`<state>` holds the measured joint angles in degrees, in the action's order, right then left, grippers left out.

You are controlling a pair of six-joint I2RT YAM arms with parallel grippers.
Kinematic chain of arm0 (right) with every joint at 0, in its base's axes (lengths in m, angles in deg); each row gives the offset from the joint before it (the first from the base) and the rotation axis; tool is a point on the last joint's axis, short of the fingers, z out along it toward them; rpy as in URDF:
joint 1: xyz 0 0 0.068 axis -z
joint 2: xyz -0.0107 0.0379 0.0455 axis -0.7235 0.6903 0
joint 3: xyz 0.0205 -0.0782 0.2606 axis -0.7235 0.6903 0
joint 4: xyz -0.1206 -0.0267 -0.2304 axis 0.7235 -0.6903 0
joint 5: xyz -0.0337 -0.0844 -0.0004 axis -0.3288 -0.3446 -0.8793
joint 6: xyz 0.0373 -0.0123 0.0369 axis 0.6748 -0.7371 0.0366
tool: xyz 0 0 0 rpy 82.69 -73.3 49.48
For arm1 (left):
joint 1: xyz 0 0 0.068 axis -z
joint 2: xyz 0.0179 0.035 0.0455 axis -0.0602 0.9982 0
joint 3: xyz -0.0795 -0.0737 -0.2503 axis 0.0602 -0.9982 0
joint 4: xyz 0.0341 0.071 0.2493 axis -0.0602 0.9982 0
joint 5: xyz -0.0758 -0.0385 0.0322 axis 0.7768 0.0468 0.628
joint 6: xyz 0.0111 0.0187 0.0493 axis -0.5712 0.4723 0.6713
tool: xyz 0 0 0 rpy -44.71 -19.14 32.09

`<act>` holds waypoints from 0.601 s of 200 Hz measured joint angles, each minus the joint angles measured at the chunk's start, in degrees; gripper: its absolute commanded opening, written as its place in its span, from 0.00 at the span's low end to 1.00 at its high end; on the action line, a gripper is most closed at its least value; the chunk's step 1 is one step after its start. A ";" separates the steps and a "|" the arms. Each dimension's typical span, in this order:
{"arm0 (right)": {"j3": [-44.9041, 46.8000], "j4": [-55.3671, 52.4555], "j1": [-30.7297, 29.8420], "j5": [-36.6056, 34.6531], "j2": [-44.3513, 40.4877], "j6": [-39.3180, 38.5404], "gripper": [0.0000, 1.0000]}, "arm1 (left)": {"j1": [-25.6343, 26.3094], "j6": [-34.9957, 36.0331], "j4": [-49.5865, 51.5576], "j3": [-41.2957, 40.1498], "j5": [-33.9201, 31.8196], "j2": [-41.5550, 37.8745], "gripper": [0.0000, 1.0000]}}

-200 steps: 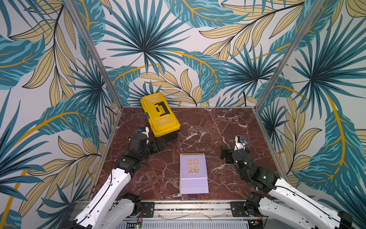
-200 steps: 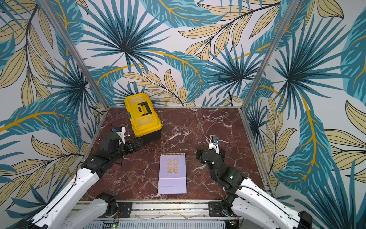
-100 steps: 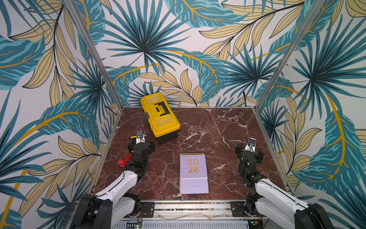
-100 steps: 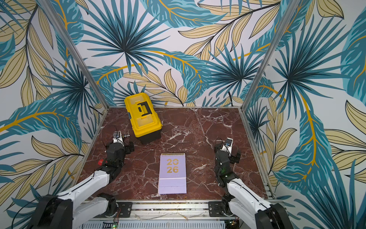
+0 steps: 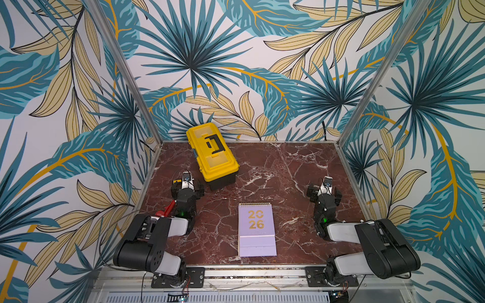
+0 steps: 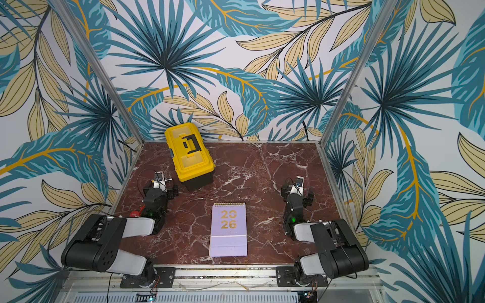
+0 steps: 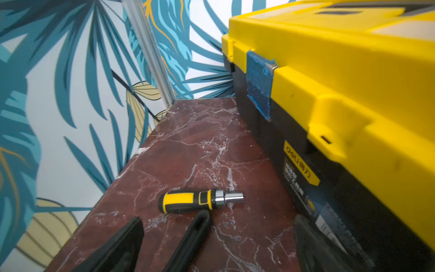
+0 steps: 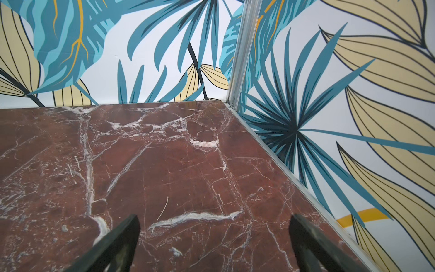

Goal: Stack the calendars
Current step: Reset both arms

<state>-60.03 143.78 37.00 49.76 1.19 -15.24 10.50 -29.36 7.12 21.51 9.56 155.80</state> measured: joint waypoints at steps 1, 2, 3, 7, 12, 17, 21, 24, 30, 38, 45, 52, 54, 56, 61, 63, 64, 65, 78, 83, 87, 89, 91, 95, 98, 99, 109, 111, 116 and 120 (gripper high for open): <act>0.04 0.11 0.02 0.04 0.04 0.00 1.00 | -0.09 0.02 -0.15 -0.07 0.28 0.02 1.00; 0.13 0.26 0.07 0.17 0.13 0.00 1.00 | -0.28 -0.02 -0.46 -0.24 0.76 0.04 1.00; 0.17 0.31 0.07 0.26 0.17 0.00 1.00 | -0.37 -0.02 -0.61 -0.33 1.01 0.07 1.00; 0.44 0.63 0.15 0.70 0.33 0.00 1.00 | -0.94 0.09 -1.40 -0.68 2.27 0.37 1.00; 0.68 0.94 0.22 1.33 0.37 0.00 1.00 | -1.55 0.17 -2.51 -1.03 3.76 1.01 0.99; 0.83 1.25 0.28 1.92 0.37 0.00 1.00 | -2.01 0.26 -3.08 -1.05 4.94 1.79 0.99; 0.83 1.42 0.37 2.34 0.37 0.00 1.00 | -2.32 0.31 -3.50 -1.05 5.77 2.45 1.00; 0.81 1.57 0.39 2.71 0.39 0.00 1.00 | -2.49 0.31 -3.76 -1.05 6.34 2.82 1.00; 0.74 1.84 0.52 3.23 0.44 0.00 1.00 | -2.78 0.33 -3.91 -1.05 7.39 3.43 1.00; 0.63 1.97 0.90 4.37 0.44 0.09 1.00 | -2.91 0.37 -4.15 -1.05 8.44 3.80 1.00; 0.46 1.73 1.51 5.51 0.46 0.48 1.00 | -2.93 0.46 -4.39 -1.05 9.29 3.89 1.00; 0.07 1.33 2.25 6.47 0.68 0.90 1.00 | -2.93 0.46 -4.72 -1.05 9.79 3.89 0.99; -0.11 1.29 2.47 6.73 0.92 0.85 1.00 | -2.93 0.46 -4.76 -1.03 9.94 3.89 1.00; -0.31 1.33 2.69 6.84 1.14 1.01 1.00 | -2.93 0.46 -4.79 -1.01 9.97 3.89 0.99; -0.96 1.27 3.10 7.21 1.90 1.09 1.00 | -2.97 0.44 -4.83 -0.92 10.21 3.89 1.00; -1.25 1.29 3.26 7.28 2.23 1.16 1.00 | -2.99 0.44 -4.79 -0.85 10.23 3.89 1.00; -1.36 1.29 3.32 7.30 2.36 1.16 1.00 | -3.02 0.42 -4.76 -0.83 10.21 3.89 1.00; -1.60 1.25 3.41 7.39 2.62 1.22 1.00 | -3.02 0.42 -4.79 -0.81 10.21 3.89 1.00; -3.93 -1.31 3.87 8.02 4.11 1.70 1.00 | -3.15 0.04 -4.39 -0.24 10.12 3.89 1.00; -4.66 -2.49 3.96 8.31 4.20 1.88 1.00 | -3.23 -0.15 -4.13 0.09 9.94 3.89 1.00; -5.18 -3.19 4.02 8.50 4.17 2.03 1.00 | -3.28 -0.22 -3.91 0.35 9.88 3.89 1.00; -5.38 -3.45 4.04 8.55 4.17 2.14 1.00 | -3.32 -0.33 -3.76 0.50 9.88 3.89 1.00; -5.57 -3.61 4.09 8.57 4.15 2.21 1.00 | -3.37 -0.35 -3.69 0.63 9.86 3.89 0.99; -5.92 -3.93 4.17 8.72 4.15 2.36 1.00 | -3.45 -0.46 -3.50 0.92 9.70 3.89 0.99; -6.10 -4.13 4.24 8.79 4.15 2.40 1.00 | -3.50 -0.48 -3.34 1.11 9.68 3.89 1.00; -6.21 -4.28 4.28 8.83 4.15 2.45 1.00 | -3.54 -0.59 -3.30 1.20 9.64 3.89 1.00; -6.64 -5.14 4.46 9.03 4.13 2.71 1.00 | -3.69 -0.81 -3.17 1.60 9.38 3.89 0.99; -6.69 -5.31 4.50 9.11 4.13 2.80 1.00 | -3.72 -0.85 -3.15 1.66 9.31 3.89 0.99; -6.73 -5.66 4.55 9.20 4.13 2.84 1.00 | -3.78 -1.01 -3.08 1.75 9.14 3.89 1.00; -6.75 -5.95 4.57 9.22 4.13 2.95 1.00 | -3.78 -1.18 -3.02 1.81 8.98 3.89 1.00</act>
<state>-66.78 137.83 41.57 58.99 5.32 -12.29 6.72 -30.54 4.11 23.32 18.55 159.69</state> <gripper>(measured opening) 0.996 0.995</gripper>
